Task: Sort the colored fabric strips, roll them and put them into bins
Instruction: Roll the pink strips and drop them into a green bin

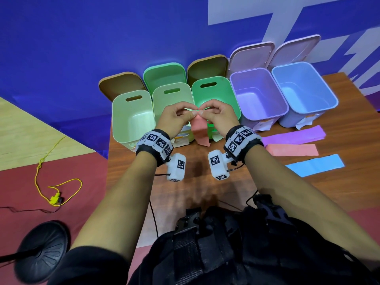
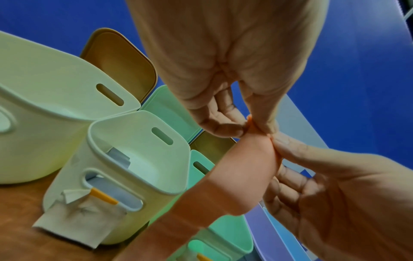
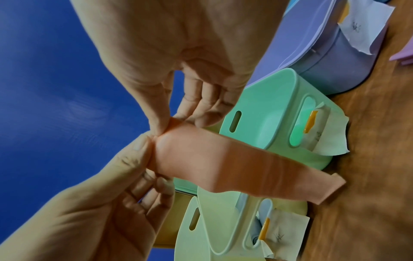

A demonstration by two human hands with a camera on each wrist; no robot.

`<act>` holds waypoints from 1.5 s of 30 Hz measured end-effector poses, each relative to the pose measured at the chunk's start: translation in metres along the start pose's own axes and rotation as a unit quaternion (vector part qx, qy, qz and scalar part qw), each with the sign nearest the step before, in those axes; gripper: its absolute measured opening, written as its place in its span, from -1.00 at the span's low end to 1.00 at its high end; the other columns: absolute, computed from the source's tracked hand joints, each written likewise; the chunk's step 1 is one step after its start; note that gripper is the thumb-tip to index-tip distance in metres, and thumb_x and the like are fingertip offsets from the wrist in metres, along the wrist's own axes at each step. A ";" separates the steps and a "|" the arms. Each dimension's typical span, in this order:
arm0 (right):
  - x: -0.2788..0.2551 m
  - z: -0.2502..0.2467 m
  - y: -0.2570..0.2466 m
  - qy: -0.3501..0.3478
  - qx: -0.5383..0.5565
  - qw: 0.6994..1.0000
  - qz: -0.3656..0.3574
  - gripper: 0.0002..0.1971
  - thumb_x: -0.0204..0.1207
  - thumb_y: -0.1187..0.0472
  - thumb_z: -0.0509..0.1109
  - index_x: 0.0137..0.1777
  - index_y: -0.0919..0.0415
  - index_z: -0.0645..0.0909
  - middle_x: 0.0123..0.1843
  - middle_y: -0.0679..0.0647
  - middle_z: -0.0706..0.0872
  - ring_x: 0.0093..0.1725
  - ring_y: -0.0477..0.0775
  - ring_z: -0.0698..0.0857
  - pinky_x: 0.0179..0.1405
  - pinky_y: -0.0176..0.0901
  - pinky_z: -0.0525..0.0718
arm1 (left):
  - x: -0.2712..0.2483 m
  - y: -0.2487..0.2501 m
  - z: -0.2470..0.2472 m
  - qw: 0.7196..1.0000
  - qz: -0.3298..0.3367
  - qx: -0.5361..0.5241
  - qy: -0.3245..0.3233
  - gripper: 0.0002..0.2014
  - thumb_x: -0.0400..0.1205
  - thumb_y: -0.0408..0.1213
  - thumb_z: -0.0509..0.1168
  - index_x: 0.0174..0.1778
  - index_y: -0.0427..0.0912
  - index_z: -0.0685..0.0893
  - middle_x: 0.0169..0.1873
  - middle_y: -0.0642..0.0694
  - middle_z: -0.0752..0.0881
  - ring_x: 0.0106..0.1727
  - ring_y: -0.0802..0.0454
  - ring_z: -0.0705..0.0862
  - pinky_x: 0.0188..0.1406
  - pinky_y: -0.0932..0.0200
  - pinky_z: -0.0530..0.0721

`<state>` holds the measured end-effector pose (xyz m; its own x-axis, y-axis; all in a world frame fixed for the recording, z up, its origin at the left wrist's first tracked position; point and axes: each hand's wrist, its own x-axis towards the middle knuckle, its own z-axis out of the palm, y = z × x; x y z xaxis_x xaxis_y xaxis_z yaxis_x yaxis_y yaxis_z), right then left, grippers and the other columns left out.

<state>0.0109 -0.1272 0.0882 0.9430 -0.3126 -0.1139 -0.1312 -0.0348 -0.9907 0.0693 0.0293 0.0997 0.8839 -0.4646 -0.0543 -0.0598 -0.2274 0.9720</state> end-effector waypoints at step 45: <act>0.007 0.003 0.007 0.000 0.003 1.000 -0.002 -0.90 0.56 0.28 0.52 -0.13 0.07 0.71 -0.16 0.06 0.75 -0.16 -0.06 0.70 -0.22 -0.37 0.64 | 0.003 -0.008 -0.004 0.999 0.000 0.024 0.025 -0.90 0.64 -0.32 0.43 0.01 -0.20 0.83 -0.11 -0.18 0.84 -0.09 0.08 0.75 0.06 0.21 0.72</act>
<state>0.0172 -0.1270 0.0804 0.9436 -0.3121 -0.1107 -0.1263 -0.0302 -0.9915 0.0745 0.0335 0.0923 0.9055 -0.4224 -0.0414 -0.0811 -0.2679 0.9600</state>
